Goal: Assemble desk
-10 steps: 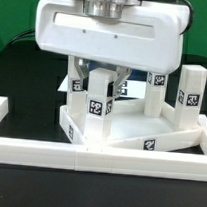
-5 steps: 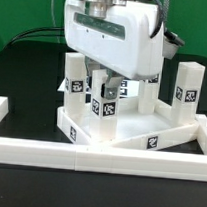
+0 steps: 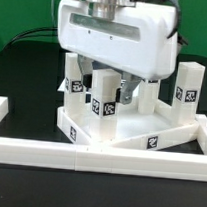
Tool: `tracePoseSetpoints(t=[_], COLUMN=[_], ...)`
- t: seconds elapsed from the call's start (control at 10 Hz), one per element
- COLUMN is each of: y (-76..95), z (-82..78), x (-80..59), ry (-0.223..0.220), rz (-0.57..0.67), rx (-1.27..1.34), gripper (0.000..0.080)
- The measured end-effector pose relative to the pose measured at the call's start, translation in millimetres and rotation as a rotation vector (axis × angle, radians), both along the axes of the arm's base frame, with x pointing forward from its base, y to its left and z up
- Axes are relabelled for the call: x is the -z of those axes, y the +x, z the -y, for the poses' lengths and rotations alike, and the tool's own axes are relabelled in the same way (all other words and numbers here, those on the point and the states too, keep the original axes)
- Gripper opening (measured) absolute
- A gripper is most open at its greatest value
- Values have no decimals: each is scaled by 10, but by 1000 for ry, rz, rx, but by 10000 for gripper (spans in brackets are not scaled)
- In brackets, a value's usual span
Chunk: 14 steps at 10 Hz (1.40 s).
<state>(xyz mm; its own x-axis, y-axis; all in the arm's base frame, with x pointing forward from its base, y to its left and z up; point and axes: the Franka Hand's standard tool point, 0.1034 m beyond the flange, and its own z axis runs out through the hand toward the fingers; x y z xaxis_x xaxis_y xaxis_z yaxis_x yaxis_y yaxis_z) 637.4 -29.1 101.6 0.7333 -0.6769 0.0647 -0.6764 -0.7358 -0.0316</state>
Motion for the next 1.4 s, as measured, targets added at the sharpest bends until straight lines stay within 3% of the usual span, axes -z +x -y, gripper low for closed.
tracePoseSetpoints(t=[0.9,1.2,1.4], y=[-30,-53,-51], z=[60,-3,10], x=[-1,-15,-26], ry=[-50,-47,-69], rz=[-37,-46,-56], rx=[-772,-906,-1031], gripper=[649,649,649])
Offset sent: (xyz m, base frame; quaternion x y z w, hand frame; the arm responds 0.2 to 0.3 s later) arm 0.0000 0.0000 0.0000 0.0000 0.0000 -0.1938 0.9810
